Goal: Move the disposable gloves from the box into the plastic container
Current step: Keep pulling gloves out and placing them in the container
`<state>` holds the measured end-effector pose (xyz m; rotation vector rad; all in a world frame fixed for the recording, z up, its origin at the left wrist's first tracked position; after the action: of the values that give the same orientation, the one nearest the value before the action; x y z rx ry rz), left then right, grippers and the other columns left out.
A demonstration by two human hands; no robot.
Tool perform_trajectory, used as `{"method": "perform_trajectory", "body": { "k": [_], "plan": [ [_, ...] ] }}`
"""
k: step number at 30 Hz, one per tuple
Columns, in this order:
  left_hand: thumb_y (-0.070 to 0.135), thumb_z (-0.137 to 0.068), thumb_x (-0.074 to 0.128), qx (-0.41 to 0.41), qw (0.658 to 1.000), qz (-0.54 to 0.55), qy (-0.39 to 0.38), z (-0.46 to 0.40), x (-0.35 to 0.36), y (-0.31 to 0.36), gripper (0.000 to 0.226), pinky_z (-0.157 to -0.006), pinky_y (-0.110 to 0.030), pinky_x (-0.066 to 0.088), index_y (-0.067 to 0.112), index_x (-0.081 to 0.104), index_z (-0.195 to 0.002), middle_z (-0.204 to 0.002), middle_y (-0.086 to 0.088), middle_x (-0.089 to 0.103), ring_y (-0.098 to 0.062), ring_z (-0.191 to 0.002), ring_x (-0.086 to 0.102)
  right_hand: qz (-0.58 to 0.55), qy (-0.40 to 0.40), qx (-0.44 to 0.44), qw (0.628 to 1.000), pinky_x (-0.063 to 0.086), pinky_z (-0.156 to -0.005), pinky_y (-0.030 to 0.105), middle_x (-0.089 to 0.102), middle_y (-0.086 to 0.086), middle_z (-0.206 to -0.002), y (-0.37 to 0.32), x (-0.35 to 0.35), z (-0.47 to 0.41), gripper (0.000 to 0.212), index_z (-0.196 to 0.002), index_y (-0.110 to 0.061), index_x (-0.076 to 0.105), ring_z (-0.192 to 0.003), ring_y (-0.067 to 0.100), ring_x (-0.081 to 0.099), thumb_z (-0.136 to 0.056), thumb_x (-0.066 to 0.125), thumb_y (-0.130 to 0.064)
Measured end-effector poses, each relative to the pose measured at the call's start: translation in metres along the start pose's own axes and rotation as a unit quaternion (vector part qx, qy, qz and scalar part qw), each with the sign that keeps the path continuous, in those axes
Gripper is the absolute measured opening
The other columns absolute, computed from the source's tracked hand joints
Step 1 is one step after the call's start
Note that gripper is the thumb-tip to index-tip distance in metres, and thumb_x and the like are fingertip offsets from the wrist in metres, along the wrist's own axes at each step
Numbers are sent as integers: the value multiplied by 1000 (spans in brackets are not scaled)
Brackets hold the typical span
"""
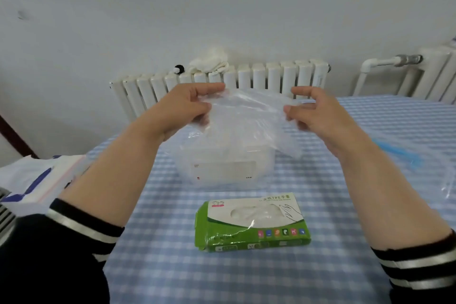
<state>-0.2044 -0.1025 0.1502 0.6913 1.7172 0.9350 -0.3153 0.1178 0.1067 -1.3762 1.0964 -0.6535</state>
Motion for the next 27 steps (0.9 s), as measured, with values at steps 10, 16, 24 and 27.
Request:
{"method": "perform_trajectory", "body": {
  "k": [10,16,24,27],
  "plan": [
    [10,-92,65,-111,935,-331,-64,-31,6,-69,62,-58,-19,50,14,39,-148,-126,-10,61,-14,-72,63,111,33,-38,993,44,-73,24,67,1,-97,-11,-1,5,47,-135,-28,40,-86,9,63,-93,62,-33],
    [33,-88,70,-101,836,-515,-158,-28,28,-81,76,-105,-36,37,23,29,-152,-150,-7,35,-27,-131,43,209,-47,-66,974,40,-68,24,64,-9,-93,-23,22,17,31,-119,-32,53,-85,7,62,-91,63,-40],
    [58,-84,64,-29,808,-586,41,-7,-5,-30,51,-104,-40,35,29,59,-126,-147,-4,30,-30,-131,29,250,-197,-107,942,52,-78,29,67,-10,-80,-41,65,57,16,-92,-32,67,-75,5,63,-81,74,-39],
    [36,-96,57,149,892,-374,207,33,-10,13,22,-81,-13,34,17,66,-101,-109,3,56,-3,-98,51,360,-322,-77,872,51,-80,28,67,-12,-88,-3,101,79,22,-99,-34,66,-81,3,61,-81,73,-43]
  ]
}}
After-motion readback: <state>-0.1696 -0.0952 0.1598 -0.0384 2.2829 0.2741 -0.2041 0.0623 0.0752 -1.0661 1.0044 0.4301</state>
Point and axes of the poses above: each hand's wrist, its own z-axis away from the middle knuckle, its own x-axis out of the palm, y = z × x, the point moved 10 cm from there along -z, towards the middle knuckle
